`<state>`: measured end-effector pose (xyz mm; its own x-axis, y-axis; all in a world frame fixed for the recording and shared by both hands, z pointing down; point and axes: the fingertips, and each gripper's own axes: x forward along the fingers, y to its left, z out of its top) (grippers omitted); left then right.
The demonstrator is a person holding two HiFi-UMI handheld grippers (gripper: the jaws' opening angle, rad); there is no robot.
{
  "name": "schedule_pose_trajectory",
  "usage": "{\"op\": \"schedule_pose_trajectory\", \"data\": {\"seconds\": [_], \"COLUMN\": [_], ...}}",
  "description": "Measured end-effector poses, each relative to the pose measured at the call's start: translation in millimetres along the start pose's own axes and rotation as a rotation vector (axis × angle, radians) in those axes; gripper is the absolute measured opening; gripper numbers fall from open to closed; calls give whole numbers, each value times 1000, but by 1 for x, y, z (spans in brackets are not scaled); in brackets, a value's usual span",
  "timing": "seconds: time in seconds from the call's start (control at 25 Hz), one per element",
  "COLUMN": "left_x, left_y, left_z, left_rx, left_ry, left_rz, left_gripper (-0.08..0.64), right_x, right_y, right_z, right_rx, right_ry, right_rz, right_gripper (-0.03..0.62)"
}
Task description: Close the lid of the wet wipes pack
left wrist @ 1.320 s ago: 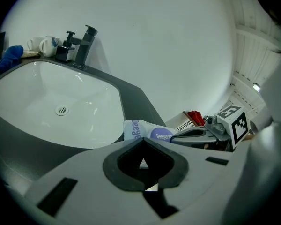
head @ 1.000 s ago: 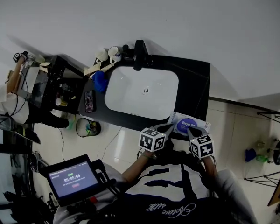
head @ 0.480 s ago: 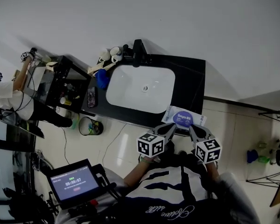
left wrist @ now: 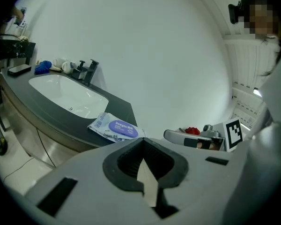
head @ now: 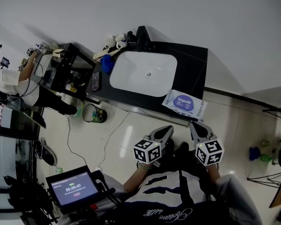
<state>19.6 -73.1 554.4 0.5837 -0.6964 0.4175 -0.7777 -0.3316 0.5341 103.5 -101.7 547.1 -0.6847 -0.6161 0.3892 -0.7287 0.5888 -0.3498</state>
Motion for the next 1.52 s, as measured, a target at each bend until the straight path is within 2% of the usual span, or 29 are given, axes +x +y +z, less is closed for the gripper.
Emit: {"op": "schedule_pose_trajectory", "data": {"seconds": [0.28, 0.56, 0.8, 1.08, 1.32, 1.52], "left_x": [-26, -52, -105, -189, -219, -223], "left_y": [-11, -20, -19, -47, -41, -49], "left_z": [-18, -32, -46, -80, -113, -130], "left_rx": [-15, -5, 8, -21, -42, -45], "left_ry": [-15, -23, -52, -104, -108, -83], "left_rz": [6, -16, -22, -52, -88, -123], "left_gripper": [0, 1, 1, 1, 0, 2], "right_x": [-10, -12, -21, -80, -96, -112], "right_y": [30, 59, 114, 188, 218, 229], "right_z": [-20, -24, -33, -55, -85, -102], "right_rx": [19, 3, 13, 8, 26, 21], "right_ry": [13, 4, -21, -52, -70, -53], "right_rz": [39, 36, 52, 31, 1, -18], "right_gripper": [-2, -2, -2, -2, -2, -2]}}
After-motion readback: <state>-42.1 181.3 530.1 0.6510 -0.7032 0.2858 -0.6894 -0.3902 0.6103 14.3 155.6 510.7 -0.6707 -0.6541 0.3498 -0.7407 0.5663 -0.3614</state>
